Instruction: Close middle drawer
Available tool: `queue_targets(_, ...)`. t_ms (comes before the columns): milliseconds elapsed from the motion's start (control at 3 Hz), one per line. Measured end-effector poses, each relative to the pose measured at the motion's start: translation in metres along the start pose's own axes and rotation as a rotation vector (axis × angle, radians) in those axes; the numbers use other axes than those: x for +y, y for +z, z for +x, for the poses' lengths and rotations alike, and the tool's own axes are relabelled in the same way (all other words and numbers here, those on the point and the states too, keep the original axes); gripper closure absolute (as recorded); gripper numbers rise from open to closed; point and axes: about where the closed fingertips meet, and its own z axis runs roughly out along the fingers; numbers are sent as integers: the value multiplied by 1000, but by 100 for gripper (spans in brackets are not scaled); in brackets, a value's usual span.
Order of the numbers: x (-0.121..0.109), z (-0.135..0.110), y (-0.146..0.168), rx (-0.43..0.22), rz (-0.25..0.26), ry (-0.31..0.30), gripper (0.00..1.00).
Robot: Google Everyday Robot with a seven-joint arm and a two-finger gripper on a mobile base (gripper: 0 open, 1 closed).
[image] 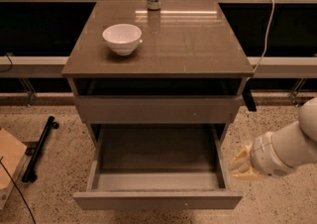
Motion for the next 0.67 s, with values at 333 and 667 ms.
queue_targets(333,3,12,35,-50,-27,25,100)
queue_targets(667,11,25,65,-83,-60,63,100)
